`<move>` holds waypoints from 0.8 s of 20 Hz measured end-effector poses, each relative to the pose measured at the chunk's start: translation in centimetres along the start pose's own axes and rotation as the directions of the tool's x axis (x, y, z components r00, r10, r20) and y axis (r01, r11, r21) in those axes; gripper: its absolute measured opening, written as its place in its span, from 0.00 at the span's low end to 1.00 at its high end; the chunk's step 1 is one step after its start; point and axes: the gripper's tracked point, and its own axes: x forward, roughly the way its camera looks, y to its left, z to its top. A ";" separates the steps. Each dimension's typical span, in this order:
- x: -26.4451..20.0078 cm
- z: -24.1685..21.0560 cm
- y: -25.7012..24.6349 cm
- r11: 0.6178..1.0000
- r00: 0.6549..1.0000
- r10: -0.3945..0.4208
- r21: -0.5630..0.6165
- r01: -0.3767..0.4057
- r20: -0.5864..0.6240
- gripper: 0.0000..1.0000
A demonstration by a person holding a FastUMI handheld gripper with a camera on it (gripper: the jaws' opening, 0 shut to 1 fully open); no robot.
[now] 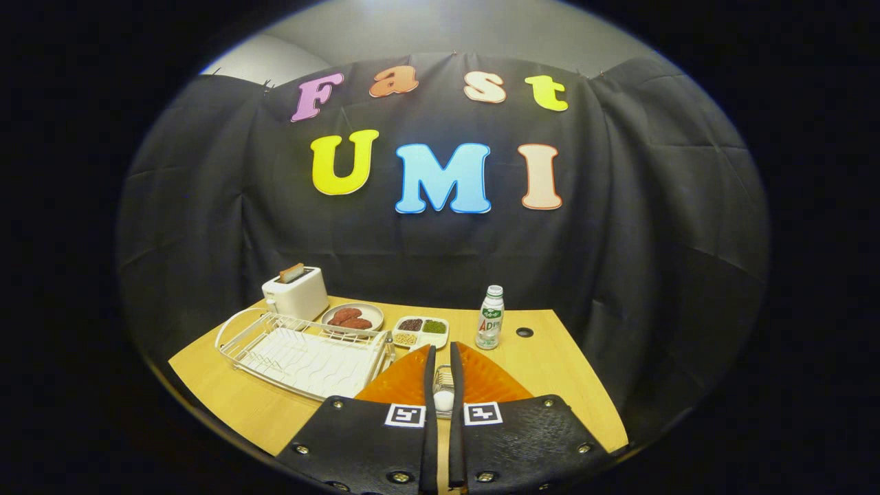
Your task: Take the plate from the dish rack, then take the spoon from the basket and place it into the plate.
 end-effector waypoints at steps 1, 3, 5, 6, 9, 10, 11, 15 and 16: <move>0.0 -0.4 0.8 1.000 1.000 0.011 -0.006 -0.011 -0.012 0.06; 0.3 -1.0 2.4 0.999 0.999 0.034 -0.019 -0.035 -0.036 0.06; 0.5 -2.1 4.0 0.997 0.995 0.068 -0.032 -0.070 -0.072 0.06; 0.6 -2.6 4.7 0.995 0.992 0.084 -0.038 -0.088 -0.091 0.06; 0.6 -3.9 6.4 0.990 0.983 0.121 -0.050 -0.129 -0.135 0.06; 0.5 -4.1 6.8 0.989 0.981 0.131 -0.053 -0.140 -0.145 0.06; 0.6 -4.3 7.1 0.987 0.978 0.137 -0.058 -0.147 -0.155 0.06; 0.9 -5.1 8.3 0.981 0.968 0.169 -0.059 -0.182 -0.188 0.06; 1.0 -5.3 8.6 0.980 0.964 0.177 -0.060 -0.192 -0.198 0.06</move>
